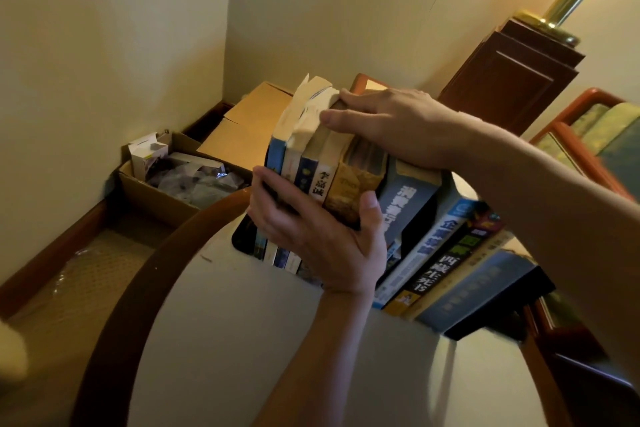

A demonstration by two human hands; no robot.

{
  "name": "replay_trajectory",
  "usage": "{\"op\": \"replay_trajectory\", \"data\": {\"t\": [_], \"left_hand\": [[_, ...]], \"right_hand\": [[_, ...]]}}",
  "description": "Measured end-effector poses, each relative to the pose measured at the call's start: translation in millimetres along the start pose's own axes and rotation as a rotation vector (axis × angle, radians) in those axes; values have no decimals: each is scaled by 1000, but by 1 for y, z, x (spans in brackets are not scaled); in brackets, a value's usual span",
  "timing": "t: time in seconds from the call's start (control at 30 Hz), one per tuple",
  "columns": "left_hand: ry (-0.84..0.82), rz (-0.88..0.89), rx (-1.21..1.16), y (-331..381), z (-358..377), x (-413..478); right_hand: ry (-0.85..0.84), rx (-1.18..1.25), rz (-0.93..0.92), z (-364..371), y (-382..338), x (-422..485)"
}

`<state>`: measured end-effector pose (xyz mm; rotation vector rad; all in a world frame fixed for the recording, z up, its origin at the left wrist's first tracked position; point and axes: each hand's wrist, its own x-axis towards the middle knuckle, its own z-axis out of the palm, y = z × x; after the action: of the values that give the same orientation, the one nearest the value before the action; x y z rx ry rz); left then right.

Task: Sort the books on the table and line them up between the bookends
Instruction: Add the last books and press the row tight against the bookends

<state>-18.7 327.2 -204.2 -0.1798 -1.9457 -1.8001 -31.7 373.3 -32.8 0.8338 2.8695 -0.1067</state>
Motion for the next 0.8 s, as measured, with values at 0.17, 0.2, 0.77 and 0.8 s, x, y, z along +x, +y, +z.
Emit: {"op": "replay_trajectory", "data": {"t": [0.17, 0.2, 0.77, 0.8], "left_hand": [[5, 2, -13, 0, 2, -3], [4, 3, -14, 0, 3, -3], [-264, 46, -32, -16, -31, 9], [-313, 78, -49, -16, -39, 14]], "right_hand": [[13, 6, 12, 1, 3, 0], [19, 12, 15, 1, 3, 0], [176, 123, -47, 15, 0, -27], [169, 145, -62, 16, 0, -38]]}}
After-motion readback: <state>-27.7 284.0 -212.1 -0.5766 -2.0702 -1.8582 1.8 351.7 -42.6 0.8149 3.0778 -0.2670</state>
